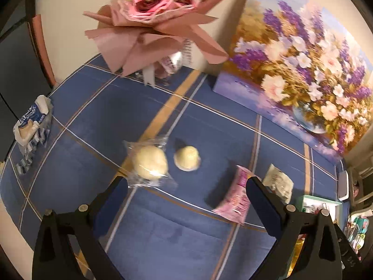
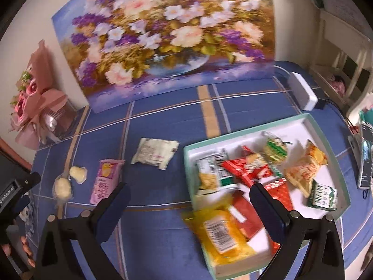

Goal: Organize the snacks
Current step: 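Move right tool over pink Swiss roll pack while left tool approaches wrapped round bun, then close right tool on pink Swiss roll pack while left tool grasps wrapped round bun, then lift both held snacks and carry them over the white tray, then lower both snacks into the tray and open both tools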

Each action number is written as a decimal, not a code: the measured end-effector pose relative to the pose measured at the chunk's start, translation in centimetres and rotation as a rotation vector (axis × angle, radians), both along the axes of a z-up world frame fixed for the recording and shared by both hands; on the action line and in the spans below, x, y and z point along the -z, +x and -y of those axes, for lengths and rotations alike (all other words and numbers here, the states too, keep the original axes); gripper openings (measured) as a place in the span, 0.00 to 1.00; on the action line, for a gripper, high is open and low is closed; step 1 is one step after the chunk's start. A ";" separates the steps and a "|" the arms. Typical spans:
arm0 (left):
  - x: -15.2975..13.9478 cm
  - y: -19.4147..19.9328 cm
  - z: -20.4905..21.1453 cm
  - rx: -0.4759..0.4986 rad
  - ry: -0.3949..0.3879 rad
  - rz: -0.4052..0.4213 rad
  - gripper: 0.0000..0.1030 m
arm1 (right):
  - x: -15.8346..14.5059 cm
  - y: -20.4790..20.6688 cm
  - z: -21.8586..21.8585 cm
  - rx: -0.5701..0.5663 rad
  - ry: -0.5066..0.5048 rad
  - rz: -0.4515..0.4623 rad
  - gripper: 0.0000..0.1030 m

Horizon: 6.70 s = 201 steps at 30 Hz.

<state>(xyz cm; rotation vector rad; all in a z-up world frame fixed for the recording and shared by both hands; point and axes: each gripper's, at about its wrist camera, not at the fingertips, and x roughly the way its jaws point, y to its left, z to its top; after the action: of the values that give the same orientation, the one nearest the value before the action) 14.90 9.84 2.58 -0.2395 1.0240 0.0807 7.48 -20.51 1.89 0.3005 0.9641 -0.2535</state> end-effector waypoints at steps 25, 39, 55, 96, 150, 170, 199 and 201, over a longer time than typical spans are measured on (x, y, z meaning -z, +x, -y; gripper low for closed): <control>6.6 4.7 -7.1 -0.081 -0.060 -0.153 0.98 | 4.9 9.5 -11.3 -0.193 0.086 -0.166 1.00; 10.0 7.5 -7.2 -0.071 -0.042 -0.197 0.98 | 11.1 12.7 -13.7 -0.207 0.080 -0.280 1.00; 12.6 8.7 -5.0 -0.033 -0.017 -0.241 0.96 | 13.4 13.7 -16.4 -0.231 -0.045 -0.322 1.00; 7.1 6.6 -6.4 -0.074 -0.108 -0.099 0.55 | 7.4 11.3 -11.3 -0.155 0.021 -0.192 0.41; -3.1 -3.3 20.6 0.531 -0.101 0.066 0.55 | -3.5 -3.2 13.5 0.341 0.095 -0.033 0.41; 1.1 -8.4 31.1 0.746 -0.046 -0.032 0.55 | 0.2 -7.6 17.7 0.379 0.158 -0.102 0.42; 4.5 -9.0 34.9 0.783 0.083 -0.080 0.58 | 6.3 -6.4 18.7 0.343 0.208 -0.259 0.44; 4.4 -8.9 34.8 0.777 0.093 -0.077 0.63 | 6.4 -6.3 18.8 0.345 0.209 -0.262 0.44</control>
<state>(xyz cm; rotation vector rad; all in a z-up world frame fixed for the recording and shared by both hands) 6.01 -25.00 -1.85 0.2579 1.1266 -0.5688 1.14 -39.28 -4.51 0.6389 1.1988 -0.5177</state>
